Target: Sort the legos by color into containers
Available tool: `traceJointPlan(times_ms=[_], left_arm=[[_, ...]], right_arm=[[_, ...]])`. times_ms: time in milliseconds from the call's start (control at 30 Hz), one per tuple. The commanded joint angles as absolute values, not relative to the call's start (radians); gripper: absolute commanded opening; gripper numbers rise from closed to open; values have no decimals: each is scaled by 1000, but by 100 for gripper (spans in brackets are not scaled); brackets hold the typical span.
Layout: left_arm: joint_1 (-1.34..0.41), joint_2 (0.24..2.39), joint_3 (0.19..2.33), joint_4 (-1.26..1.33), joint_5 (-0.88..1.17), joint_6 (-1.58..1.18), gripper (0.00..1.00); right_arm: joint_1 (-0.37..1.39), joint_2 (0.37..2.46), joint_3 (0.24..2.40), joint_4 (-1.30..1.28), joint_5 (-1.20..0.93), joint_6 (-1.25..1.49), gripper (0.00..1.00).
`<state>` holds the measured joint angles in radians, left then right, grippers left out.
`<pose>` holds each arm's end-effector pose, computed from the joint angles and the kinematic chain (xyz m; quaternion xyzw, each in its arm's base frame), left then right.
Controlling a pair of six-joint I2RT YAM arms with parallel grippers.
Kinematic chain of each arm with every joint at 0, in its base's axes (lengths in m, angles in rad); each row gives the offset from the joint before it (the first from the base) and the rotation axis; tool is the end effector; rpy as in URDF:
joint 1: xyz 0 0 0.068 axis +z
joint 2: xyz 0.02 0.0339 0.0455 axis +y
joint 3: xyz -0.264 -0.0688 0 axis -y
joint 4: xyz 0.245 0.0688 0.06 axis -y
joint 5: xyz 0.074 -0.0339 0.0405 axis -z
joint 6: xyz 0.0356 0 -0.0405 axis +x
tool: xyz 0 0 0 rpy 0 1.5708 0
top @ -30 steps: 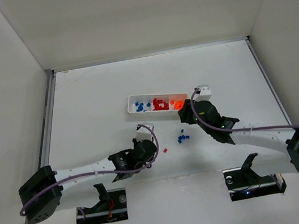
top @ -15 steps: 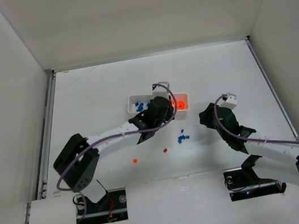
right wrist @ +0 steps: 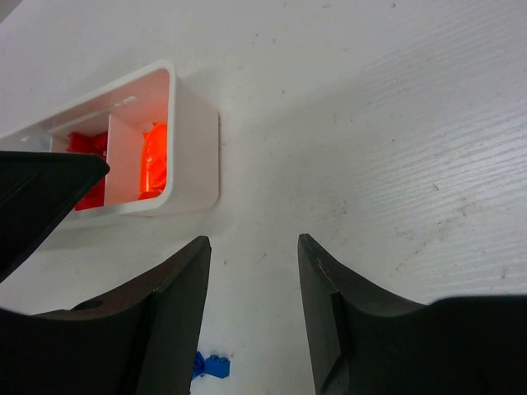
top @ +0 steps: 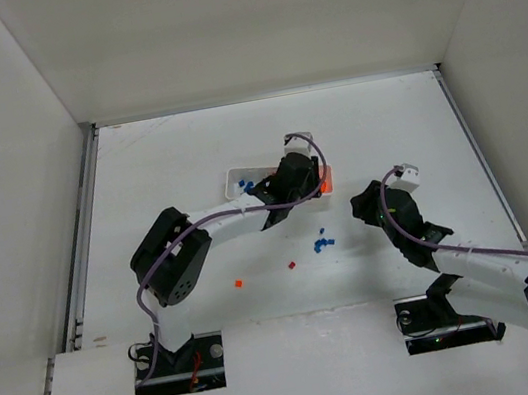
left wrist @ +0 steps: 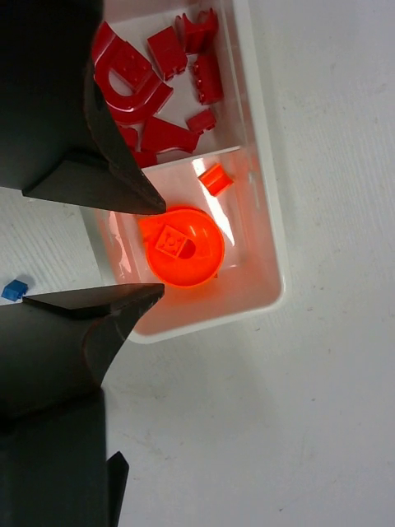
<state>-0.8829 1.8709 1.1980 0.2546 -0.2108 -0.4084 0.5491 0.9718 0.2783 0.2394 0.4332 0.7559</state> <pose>0.2765 -0.3247 0.2157 0.1403 0.8240 -0.2556 0.4859 0.1728 0.0882 0.1744 0.1987 0.8121 0.1693 0.5218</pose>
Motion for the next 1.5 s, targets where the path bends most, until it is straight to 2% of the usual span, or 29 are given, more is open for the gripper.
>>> traceJointPlan(times_ms=[0, 167, 233, 333, 467, 667, 1033, 1167, 1333, 1467], left_arm=[[-886, 1839, 1236, 273, -204, -403, 37], [-903, 1702, 1088, 307, -221, -408, 32], [-927, 1632, 1005, 316, -230, -408, 29], [-1001, 1539, 869, 331, -276, -414, 28], [-1094, 1531, 801, 337, -360, -420, 30], [-1122, 1667, 865, 379, -354, -407, 37], [-1098, 1824, 951, 400, -338, -356, 35], [-1091, 1842, 950, 403, -334, -357, 29], [-1082, 1835, 942, 403, -334, -354, 14], [-1067, 1780, 901, 443, -341, -364, 11]], right_arm=[[550, 980, 282, 288, 436, 750, 51], [604, 976, 287, 287, 445, 730, 37], [608, 989, 296, 281, 452, 726, 35], [610, 996, 301, 279, 457, 726, 35], [610, 1011, 305, 278, 442, 733, 37], [605, 1008, 301, 278, 434, 738, 43], [604, 1003, 296, 281, 423, 738, 44], [608, 996, 293, 276, 428, 739, 44], [622, 980, 290, 256, 434, 745, 43], [680, 959, 287, 239, 419, 744, 37]])
